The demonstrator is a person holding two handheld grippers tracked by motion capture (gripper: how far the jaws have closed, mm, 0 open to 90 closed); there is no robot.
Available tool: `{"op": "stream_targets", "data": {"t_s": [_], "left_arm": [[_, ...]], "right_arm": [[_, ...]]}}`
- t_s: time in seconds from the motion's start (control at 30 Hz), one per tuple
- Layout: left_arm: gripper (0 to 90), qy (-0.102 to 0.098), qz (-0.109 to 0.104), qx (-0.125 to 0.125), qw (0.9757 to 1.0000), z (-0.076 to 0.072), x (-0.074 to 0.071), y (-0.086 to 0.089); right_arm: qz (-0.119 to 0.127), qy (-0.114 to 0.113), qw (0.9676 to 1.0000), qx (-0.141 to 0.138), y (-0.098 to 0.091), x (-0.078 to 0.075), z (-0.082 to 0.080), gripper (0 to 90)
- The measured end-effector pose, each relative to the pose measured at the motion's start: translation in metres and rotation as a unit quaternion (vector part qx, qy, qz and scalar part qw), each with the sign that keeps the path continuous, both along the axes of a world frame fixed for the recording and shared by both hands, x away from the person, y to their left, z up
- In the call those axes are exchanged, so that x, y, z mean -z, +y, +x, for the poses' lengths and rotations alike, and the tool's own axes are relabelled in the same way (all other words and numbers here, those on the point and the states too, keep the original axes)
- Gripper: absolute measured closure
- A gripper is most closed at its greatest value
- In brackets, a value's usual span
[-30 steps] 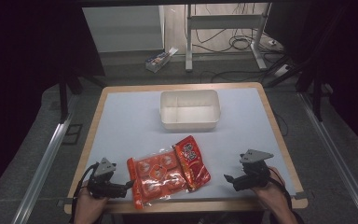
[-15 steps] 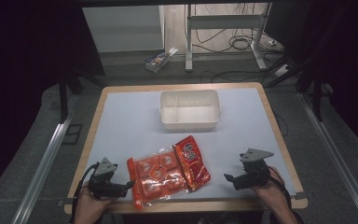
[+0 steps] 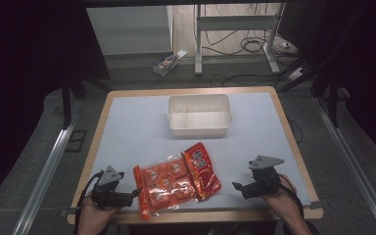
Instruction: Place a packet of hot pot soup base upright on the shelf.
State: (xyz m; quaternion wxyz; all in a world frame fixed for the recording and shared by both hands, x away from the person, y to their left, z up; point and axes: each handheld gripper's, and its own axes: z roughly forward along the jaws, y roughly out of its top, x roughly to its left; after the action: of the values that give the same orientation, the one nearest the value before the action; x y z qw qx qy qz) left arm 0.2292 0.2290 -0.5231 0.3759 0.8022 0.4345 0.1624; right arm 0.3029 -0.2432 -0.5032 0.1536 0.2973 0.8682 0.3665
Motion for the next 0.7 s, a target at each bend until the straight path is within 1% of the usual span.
{"op": "stream_targets", "data": {"t_s": [0.1, 0.2, 0.23, 0.27, 0.33, 0.43, 0.47, 0.57, 0.6, 0.7], "left_arm": [[12.2, -0.002, 0.003, 0.000, 1.0000, 0.000, 0.000, -0.001], [12.1, -0.002, 0.005, 0.000, 1.0000, 0.000, 0.000, -0.001], [12.1, -0.002, 0.005, 0.000, 1.0000, 0.000, 0.000, -0.001], [12.0, -0.002, 0.007, -0.001, 1.0000, 0.000, 0.001, -0.001], [11.8, -0.001, 0.010, 0.000, 0.9999, 0.000, 0.001, -0.002], [11.4, -0.001, 0.015, 0.001, 0.9999, 0.000, 0.001, -0.002], [11.3, -0.001, 0.018, 0.000, 0.9998, 0.000, 0.001, -0.002], [11.0, -0.002, 0.019, -0.001, 0.9998, 0.000, 0.001, -0.002], [11.0, -0.003, 0.019, -0.001, 0.9998, 0.000, 0.001, -0.002], [10.9, -0.003, 0.020, -0.001, 0.9998, 0.000, 0.001, -0.002]], "right_arm": [[0.002, 0.007, 1.0000, -0.003, 0.006, 0.000, 0.000, 1.7], [0.012, 0.018, 0.9998, -0.005, 0.012, 0.000, 0.000, 1.7], [0.012, 0.018, 0.9998, -0.005, 0.012, 0.000, 0.000, 1.7], [0.015, 0.024, 0.9996, -0.009, 0.017, 0.000, 0.000, 1.6], [0.016, 0.026, 0.9995, -0.011, 0.020, 0.001, 0.000, 1.5], [0.022, 0.036, 0.9990, -0.013, 0.025, 0.002, 0.001, 1.5], [0.027, 0.042, 0.9987, -0.014, 0.028, 0.002, 0.002, 1.5], [0.038, 0.057, 0.9974, -0.021, 0.034, 0.002, 0.002, 1.7], [0.040, 0.065, 0.9968, -0.023, 0.038, 0.002, 0.002, 2.3], [0.034, 0.079, 0.9960, -0.025, 0.048, 0.003, 0.002, 4.3]]}}
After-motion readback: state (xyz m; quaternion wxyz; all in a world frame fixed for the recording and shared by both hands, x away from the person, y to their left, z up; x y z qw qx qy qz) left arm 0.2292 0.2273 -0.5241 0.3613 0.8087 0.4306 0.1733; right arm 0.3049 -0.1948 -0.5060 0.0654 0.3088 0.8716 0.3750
